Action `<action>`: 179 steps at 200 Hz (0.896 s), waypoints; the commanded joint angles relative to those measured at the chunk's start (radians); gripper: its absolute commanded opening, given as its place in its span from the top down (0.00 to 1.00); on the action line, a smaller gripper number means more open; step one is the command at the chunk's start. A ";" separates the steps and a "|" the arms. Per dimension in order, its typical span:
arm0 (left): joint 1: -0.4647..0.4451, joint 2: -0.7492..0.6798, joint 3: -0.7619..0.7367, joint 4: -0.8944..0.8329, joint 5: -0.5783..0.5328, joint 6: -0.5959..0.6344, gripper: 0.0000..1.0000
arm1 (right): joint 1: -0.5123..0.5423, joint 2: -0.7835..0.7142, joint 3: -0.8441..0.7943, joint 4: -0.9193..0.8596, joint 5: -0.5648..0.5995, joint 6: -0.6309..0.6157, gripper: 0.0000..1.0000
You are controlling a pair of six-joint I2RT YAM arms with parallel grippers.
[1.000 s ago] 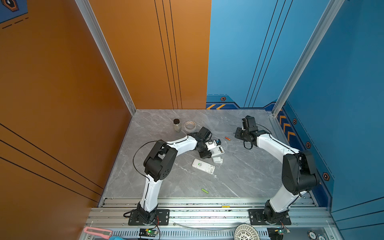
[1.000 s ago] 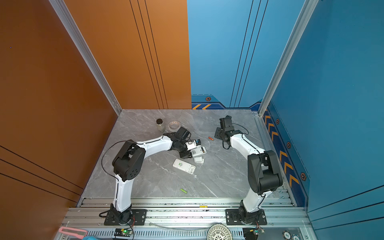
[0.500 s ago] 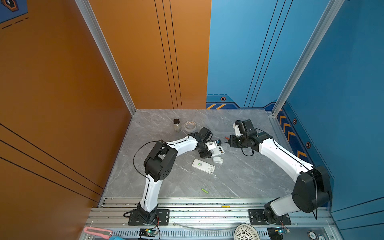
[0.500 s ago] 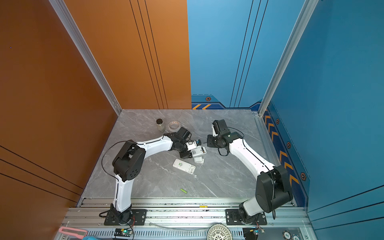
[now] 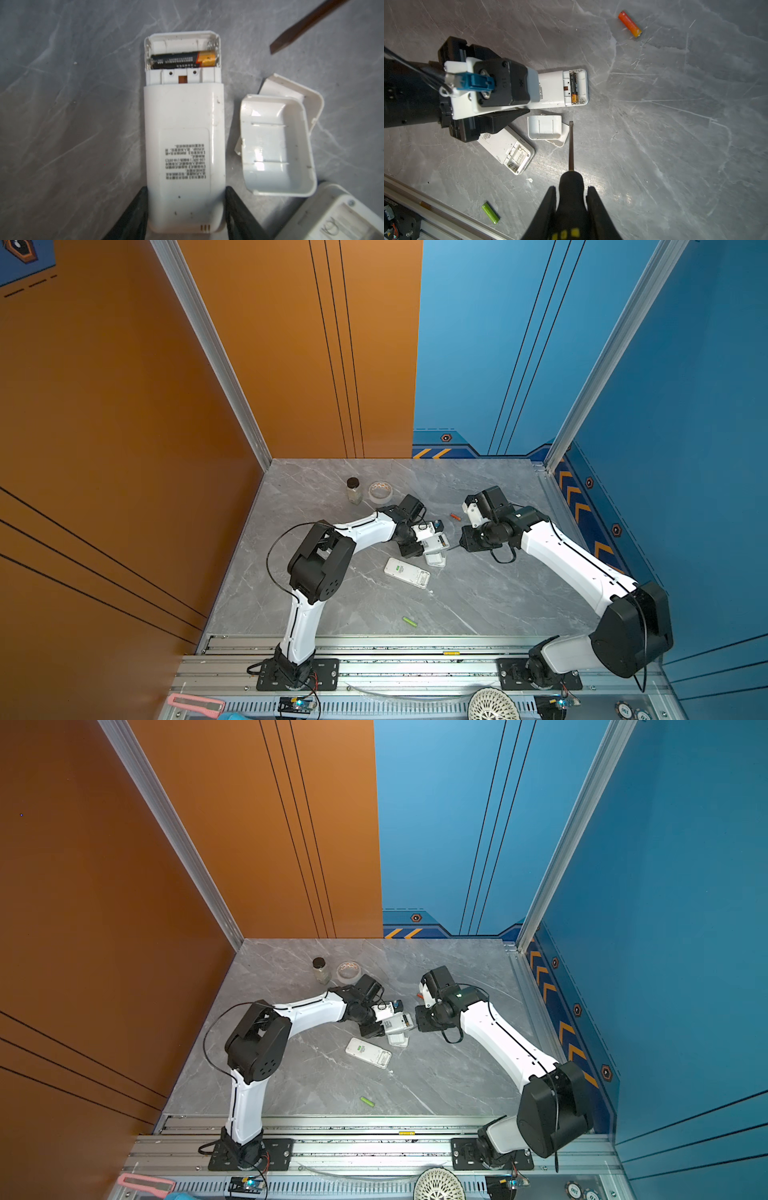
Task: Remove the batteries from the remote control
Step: 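Bring the screwdriver tip back down to the black battery's end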
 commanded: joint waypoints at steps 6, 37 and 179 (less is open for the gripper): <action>-0.031 0.026 -0.026 -0.064 0.002 0.028 1.00 | 0.005 0.012 0.038 -0.018 0.003 -0.026 1.00; -0.031 0.025 -0.027 -0.065 0.005 0.028 1.00 | 0.005 0.033 0.042 0.022 0.003 -0.023 1.00; -0.026 0.023 -0.027 -0.065 0.012 0.026 1.00 | 0.000 0.120 0.075 0.074 0.032 -0.036 1.00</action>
